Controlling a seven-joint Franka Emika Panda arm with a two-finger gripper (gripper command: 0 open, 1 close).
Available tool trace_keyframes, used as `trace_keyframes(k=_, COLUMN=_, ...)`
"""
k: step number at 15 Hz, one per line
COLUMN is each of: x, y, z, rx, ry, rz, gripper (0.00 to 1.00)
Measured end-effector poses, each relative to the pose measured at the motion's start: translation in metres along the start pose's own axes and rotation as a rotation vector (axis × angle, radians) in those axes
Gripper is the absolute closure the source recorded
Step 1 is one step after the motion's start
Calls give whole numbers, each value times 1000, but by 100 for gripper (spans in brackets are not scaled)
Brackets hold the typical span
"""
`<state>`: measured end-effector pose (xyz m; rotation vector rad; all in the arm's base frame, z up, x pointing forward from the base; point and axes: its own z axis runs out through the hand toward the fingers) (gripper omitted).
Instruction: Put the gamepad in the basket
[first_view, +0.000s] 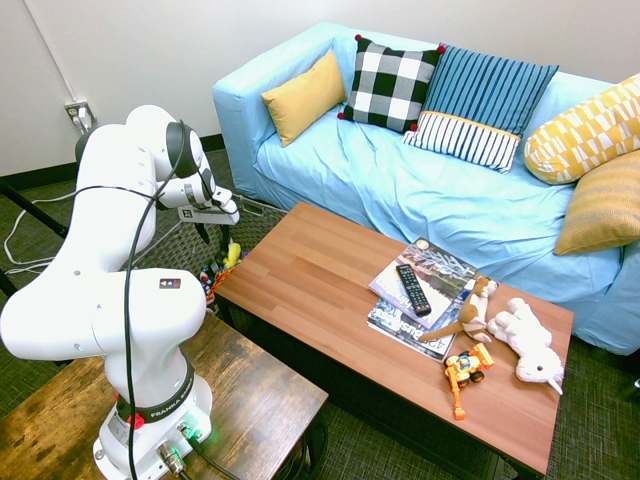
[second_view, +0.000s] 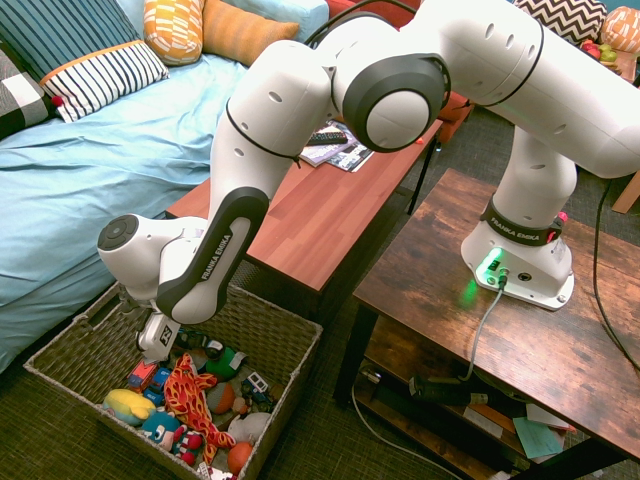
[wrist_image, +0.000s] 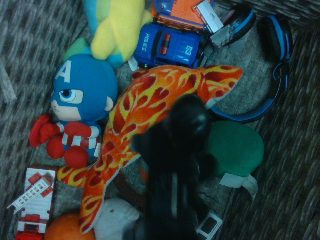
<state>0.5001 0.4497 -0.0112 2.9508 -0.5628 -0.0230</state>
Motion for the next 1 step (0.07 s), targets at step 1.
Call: trace_keyframes(k=1, x=1, y=0, z=0, rx=-1, ry=1, rz=1, gripper=0)
